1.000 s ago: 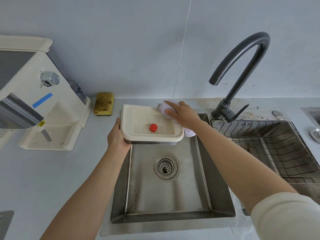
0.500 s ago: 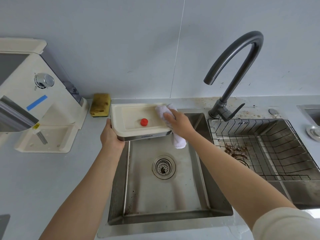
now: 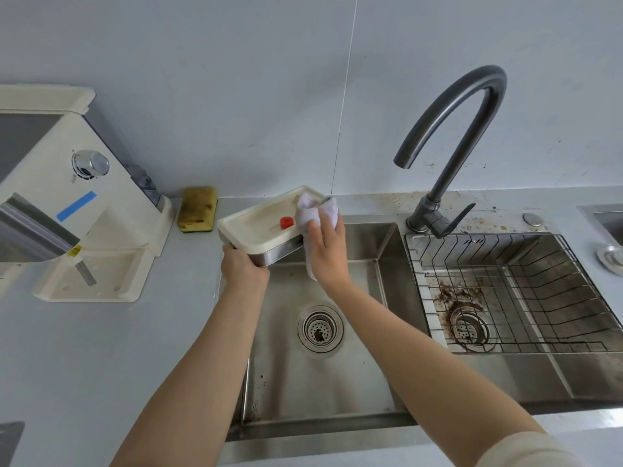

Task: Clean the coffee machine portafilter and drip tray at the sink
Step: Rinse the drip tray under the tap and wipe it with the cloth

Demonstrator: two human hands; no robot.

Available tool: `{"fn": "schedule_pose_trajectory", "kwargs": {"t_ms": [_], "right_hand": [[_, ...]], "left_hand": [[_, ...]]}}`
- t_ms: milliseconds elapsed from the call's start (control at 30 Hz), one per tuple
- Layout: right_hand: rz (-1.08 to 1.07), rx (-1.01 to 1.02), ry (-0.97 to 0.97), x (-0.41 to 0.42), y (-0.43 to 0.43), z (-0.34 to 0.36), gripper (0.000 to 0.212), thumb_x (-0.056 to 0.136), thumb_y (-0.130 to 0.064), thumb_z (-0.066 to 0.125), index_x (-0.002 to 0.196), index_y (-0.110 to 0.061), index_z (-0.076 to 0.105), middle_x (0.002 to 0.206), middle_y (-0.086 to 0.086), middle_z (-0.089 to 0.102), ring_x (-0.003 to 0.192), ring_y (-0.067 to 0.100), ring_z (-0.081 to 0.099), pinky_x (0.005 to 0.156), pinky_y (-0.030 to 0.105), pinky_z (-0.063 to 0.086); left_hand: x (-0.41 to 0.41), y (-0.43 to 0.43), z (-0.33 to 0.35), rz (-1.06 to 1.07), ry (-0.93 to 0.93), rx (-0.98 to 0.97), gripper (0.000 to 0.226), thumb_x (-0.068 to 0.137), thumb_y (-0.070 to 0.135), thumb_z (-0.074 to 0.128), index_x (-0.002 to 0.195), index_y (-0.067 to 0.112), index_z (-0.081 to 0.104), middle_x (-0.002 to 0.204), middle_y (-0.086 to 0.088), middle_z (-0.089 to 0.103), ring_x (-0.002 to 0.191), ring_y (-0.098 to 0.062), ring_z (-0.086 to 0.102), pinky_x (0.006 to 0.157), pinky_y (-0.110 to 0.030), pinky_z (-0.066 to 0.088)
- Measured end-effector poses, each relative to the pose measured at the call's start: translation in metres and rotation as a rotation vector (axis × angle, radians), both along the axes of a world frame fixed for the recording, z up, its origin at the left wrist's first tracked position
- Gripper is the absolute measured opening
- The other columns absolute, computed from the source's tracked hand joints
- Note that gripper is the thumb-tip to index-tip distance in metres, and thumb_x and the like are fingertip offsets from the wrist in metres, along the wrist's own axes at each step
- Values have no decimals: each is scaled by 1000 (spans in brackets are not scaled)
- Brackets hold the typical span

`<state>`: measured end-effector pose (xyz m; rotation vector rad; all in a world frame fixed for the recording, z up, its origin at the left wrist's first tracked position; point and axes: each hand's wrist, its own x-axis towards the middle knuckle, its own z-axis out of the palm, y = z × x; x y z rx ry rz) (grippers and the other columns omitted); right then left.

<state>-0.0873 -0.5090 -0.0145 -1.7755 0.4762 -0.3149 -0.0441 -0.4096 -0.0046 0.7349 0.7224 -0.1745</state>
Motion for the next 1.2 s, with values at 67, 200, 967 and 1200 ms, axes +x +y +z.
{"fn": "schedule_pose_trajectory", "kwargs": {"t_ms": [67, 200, 967, 1200], "right_hand": [[8, -42, -21, 1, 13, -2, 57, 84, -55, 30, 128, -24, 47, 141, 7, 31, 125, 17, 34, 99, 24, 32], [71, -7, -26, -2, 29, 0, 43, 99, -31, 35, 141, -26, 33, 155, 9, 4, 143, 15, 2, 108, 20, 9], [-86, 104, 5, 1, -9, 2, 52, 99, -34, 30, 147, -28, 11, 156, 3, 6, 142, 19, 11, 100, 23, 17], [91, 312, 106, -4, -21, 8, 47, 98, -39, 29, 143, -24, 29, 145, -1, 39, 134, 15, 34, 112, 27, 21]], "left_hand": [[-2, -7, 5, -31, -25, -23, 34, 99, 24, 29, 98, 12, 61, 103, -14, 65, 94, -34, 61, 86, -53, 49], [-5, -19, 14, -79, 37, -112, 44, 99, 36, 24, 108, 11, 60, 109, -13, 62, 102, -31, 57, 82, -40, 48], [-9, 19, -31, -11, -32, -114, 21, 95, 20, 42, 93, 17, 63, 99, -2, 67, 86, -22, 64, 64, -33, 58], [14, 68, -36, -194, -141, -98, 25, 95, 30, 43, 101, 22, 66, 94, -4, 73, 82, -25, 72, 65, -42, 60]]}}
